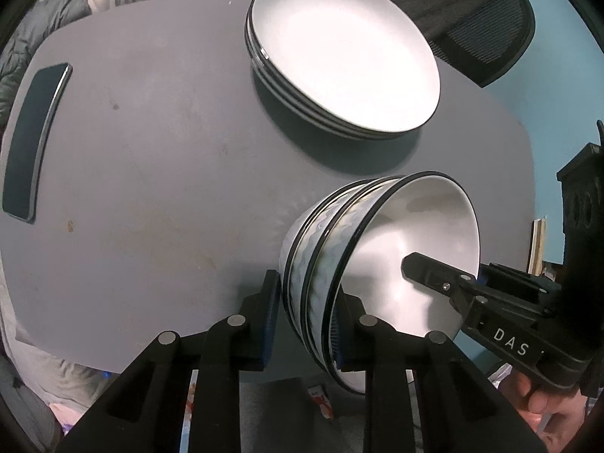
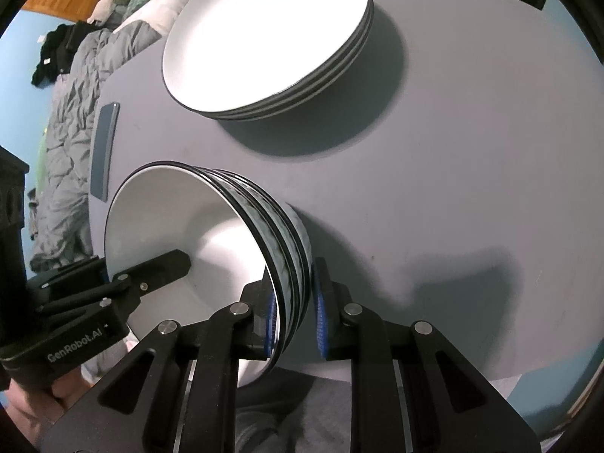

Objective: Organize plates and bowls

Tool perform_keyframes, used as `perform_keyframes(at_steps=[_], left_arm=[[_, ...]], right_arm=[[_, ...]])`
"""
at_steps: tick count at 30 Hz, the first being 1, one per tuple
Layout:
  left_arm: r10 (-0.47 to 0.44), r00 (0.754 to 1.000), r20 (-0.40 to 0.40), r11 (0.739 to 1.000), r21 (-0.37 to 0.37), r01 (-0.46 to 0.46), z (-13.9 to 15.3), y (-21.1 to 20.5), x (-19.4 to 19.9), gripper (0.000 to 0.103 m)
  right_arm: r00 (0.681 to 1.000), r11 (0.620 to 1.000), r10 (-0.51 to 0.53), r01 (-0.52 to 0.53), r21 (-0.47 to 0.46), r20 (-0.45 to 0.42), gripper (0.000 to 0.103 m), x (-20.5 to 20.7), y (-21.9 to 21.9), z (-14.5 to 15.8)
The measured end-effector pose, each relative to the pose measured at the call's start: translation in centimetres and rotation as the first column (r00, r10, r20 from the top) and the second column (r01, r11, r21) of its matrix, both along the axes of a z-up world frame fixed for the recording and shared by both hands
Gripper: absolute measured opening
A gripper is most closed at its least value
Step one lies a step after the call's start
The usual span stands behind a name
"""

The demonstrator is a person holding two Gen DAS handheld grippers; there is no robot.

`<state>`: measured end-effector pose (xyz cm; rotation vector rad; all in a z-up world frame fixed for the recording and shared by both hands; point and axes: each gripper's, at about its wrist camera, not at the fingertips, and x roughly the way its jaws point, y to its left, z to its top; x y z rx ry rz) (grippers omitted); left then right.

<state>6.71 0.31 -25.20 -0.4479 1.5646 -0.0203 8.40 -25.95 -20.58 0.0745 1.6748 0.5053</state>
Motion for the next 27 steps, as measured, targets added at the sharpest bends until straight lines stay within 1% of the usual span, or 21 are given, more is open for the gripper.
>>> perform_keyframes(at_steps=[5,10,13,18,23,27], left_arm=[[-0.006,1.000,0.016,1.000,-0.001,0.006,1.8,0.6,0.5,0.023],[-0.006,0.999,0.041,1.000,-0.002,0.006,3.4,1.5,1.7,0.023],[0.001,0.998,0.060,1.000,-0.004,0.000,4.2,2.1,3.0,0.023],[0.004,0.995,0.096,1.000,0.018,-0.006,5.4,3.0,5.8,0.023],[0.012,0.993,0.114,0.999,0.033,-0.016,5.7,3.8,8.4,0.023],[0.025,0.993,0.112,0.999,0.040,-0.030,4.9,4.3,10.3,0.023]], right_arm=[[1.000,1.000,-0.012,0.012,0.005,0.015,0.017,0.5,0.1,1.5],[0.999,1.000,-0.003,0.003,0.000,0.051,0.017,2.0,0.8,3.5],[0.997,1.000,0.007,-0.007,-0.001,0.075,0.017,3.3,1.5,4.4],[0.994,1.000,0.016,-0.016,0.004,0.105,0.017,5.9,2.8,5.2],[0.993,1.000,0.020,-0.021,0.006,0.118,0.016,8.7,3.8,5.3],[0.994,1.000,0.021,-0.022,0.006,0.111,0.016,10.7,4.0,4.7]])
